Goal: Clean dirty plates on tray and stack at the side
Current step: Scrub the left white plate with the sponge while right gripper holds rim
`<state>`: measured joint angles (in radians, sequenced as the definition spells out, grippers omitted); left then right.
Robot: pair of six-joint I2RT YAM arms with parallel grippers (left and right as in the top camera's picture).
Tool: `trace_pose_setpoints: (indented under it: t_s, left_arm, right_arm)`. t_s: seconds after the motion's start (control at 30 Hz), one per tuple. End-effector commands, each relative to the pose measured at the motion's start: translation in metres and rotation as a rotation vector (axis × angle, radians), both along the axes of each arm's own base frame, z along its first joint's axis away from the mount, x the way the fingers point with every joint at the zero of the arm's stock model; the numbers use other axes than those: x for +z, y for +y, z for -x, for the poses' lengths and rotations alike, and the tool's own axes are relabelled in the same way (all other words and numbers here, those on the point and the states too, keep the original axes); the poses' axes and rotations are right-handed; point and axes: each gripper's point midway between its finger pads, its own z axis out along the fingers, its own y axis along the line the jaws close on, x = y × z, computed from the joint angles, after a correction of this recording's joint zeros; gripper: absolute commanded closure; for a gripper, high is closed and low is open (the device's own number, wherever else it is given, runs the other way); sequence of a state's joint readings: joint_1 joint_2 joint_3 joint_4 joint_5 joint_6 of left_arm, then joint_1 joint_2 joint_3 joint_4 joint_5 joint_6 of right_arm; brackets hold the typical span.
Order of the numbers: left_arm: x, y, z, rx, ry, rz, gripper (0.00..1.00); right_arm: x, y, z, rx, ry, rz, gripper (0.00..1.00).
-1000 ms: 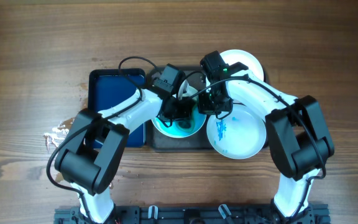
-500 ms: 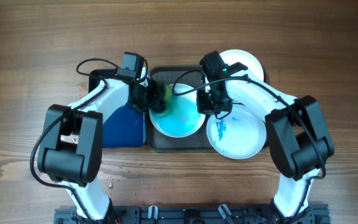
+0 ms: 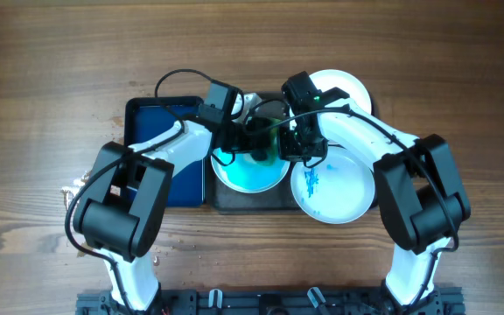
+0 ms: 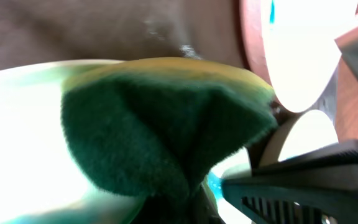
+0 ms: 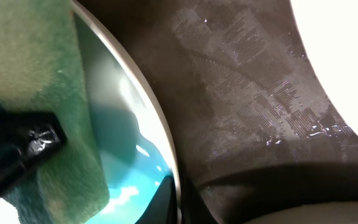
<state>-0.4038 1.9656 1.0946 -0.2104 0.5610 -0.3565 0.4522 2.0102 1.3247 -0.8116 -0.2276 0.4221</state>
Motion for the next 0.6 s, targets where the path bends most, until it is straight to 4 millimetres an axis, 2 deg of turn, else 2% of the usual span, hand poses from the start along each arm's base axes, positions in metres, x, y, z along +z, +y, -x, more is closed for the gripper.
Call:
trace_pose_setpoints:
  t_s: [0.0, 0.17, 0.23, 0.3, 0.43, 0.5, 0.57]
  left_arm:
    - [-0.023, 0.040, -0.010, 0.203, 0.097, -0.103, 0.96]
    - [-0.037, 0.097, -0.010, 0.374, 0.219, -0.191, 0.96]
    - [-0.040, 0.110, -0.008, 0.408, 0.244, -0.214, 0.96]
    - [-0.045, 0.124, -0.002, 0.435, 0.270, -0.270, 0.96]
    - [-0.057, 0.163, 0.024, 0.532, 0.348, -0.501, 0.96]
    - [-0.058, 0.168, 0.032, 0.533, 0.368, -0.533, 0.96]
    - [-0.058, 0.160, 0.036, 0.499, 0.387, -0.509, 0.96]
  right_arm:
    - [-0.010, -0.005, 0.007, 0.028, 0.020, 0.038, 0.96]
    - [-0.010, -0.006, 0.008, 0.028, 0.023, 0.039, 0.96]
    - [-0.010, -0.006, 0.008, 0.028, 0.026, 0.041, 0.96]
    - [-0.010, -0.006, 0.008, 0.028, 0.026, 0.041, 0.96]
    - [-0.010, -0.005, 0.007, 0.028, 0.022, 0.039, 0.96]
    - [-0.010, -0.005, 0.007, 0.034, 0.020, 0.039, 0.96]
    - [-0.010, -0.005, 0.007, 0.033, 0.020, 0.038, 0.96]
